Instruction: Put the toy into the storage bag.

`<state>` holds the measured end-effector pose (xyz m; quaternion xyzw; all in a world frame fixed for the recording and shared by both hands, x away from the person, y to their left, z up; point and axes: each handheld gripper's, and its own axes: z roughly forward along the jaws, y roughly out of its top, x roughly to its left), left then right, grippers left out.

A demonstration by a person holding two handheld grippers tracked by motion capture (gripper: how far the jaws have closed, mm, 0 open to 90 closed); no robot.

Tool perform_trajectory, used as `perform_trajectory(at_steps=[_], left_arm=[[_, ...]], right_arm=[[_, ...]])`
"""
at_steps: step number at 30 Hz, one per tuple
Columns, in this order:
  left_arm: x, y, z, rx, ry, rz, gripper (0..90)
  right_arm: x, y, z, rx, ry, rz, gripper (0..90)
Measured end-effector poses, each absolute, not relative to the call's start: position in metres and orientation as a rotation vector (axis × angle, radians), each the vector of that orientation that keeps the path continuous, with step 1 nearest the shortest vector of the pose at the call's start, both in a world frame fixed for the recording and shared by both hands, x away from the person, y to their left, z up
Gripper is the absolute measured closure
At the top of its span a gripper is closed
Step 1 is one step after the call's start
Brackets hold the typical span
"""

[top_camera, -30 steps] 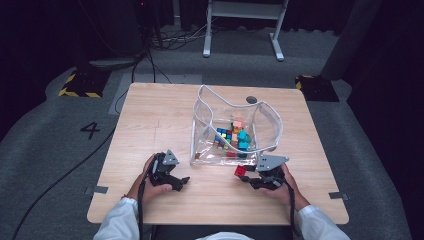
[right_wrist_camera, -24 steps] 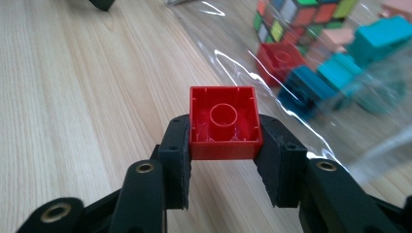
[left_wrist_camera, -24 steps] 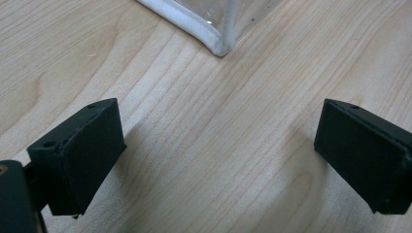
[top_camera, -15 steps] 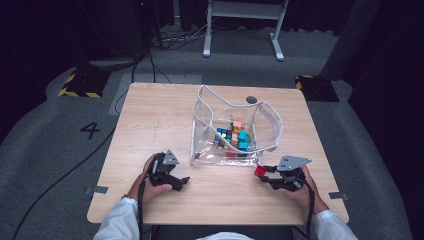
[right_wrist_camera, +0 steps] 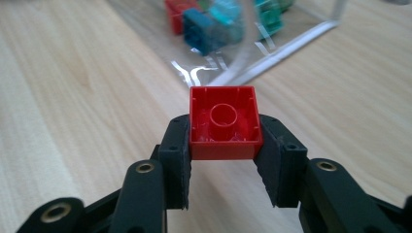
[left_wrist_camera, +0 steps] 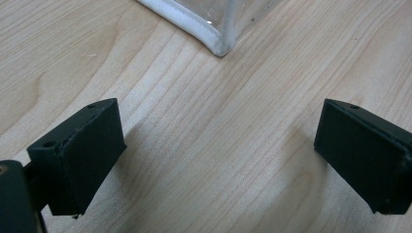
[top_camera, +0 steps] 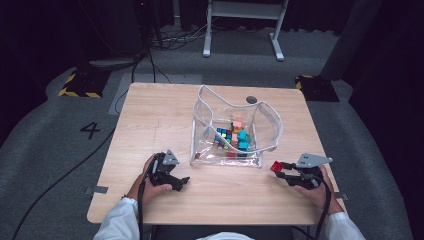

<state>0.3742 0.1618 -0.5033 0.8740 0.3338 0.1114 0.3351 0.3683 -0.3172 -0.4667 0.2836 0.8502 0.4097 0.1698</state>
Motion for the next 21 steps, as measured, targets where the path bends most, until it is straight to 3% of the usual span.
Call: perform_trajectory(at_steps=[8,21], left_arm=[[0.374,0.162,-0.503,2.284,0.867,0.302,4.1],[0.374,0.162,-0.503,2.283,0.867,0.298,4.1]], right_arm=[[0.379,-0.344,-0.441,0.860,2.288,1.190,59.4],[0.412,-0.355,-0.379,0.845,2.177,1.217,59.4]])
